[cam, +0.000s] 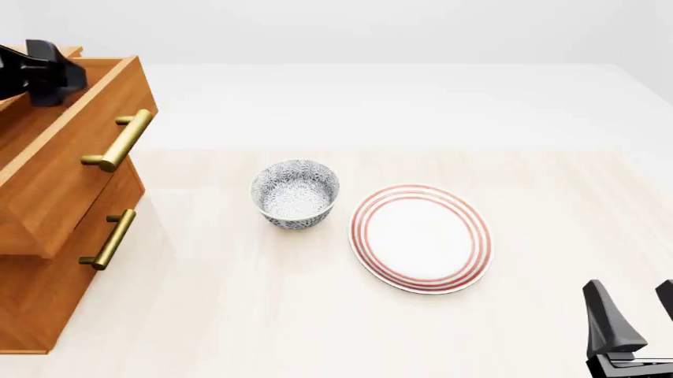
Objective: Open the top drawer of the cabinet.
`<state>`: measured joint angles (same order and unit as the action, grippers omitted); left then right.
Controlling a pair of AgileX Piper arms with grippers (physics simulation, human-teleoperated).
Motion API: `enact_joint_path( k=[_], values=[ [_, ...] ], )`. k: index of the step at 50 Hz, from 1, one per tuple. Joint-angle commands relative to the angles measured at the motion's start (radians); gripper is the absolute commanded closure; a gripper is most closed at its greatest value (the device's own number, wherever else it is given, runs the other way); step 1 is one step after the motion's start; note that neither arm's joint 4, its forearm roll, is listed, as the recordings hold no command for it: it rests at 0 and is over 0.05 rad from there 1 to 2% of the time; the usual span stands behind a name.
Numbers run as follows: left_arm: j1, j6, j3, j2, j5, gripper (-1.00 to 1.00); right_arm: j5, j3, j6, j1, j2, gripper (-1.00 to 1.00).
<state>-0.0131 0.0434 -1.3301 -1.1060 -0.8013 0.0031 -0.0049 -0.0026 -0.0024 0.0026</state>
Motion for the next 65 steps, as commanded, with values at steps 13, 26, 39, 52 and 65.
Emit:
enact_joint_path(
  k=[13, 26, 39, 52, 65],
  values=[
    [-0.022, -0.025, 0.095, 0.016, 0.066, -1.0, 0.0, 0.0, 0.0, 0.0, 0.0, -1.0],
    [-0.023, -0.038, 0.152, 0.007, 0.114, -1.0, 0.0, 0.0, 0.0, 0.0, 0.0, -1.0],
    [-0.021, -0.054, 0.194, -0.006, 0.158, -1.0, 0.0, 0.0, 0.0, 0.0, 0.0, -1.0],
    [-0.029, -0.061, 0.204, -0.01, 0.179, -1.0, 0.0, 0.0, 0.0, 0.0, 0.0, -1.0],
    [-0.024, -0.073, 0.234, -0.014, 0.203, -1.0, 0.0, 0.0, 0.0, 0.0, 0.0, -1.0]
  ],
)
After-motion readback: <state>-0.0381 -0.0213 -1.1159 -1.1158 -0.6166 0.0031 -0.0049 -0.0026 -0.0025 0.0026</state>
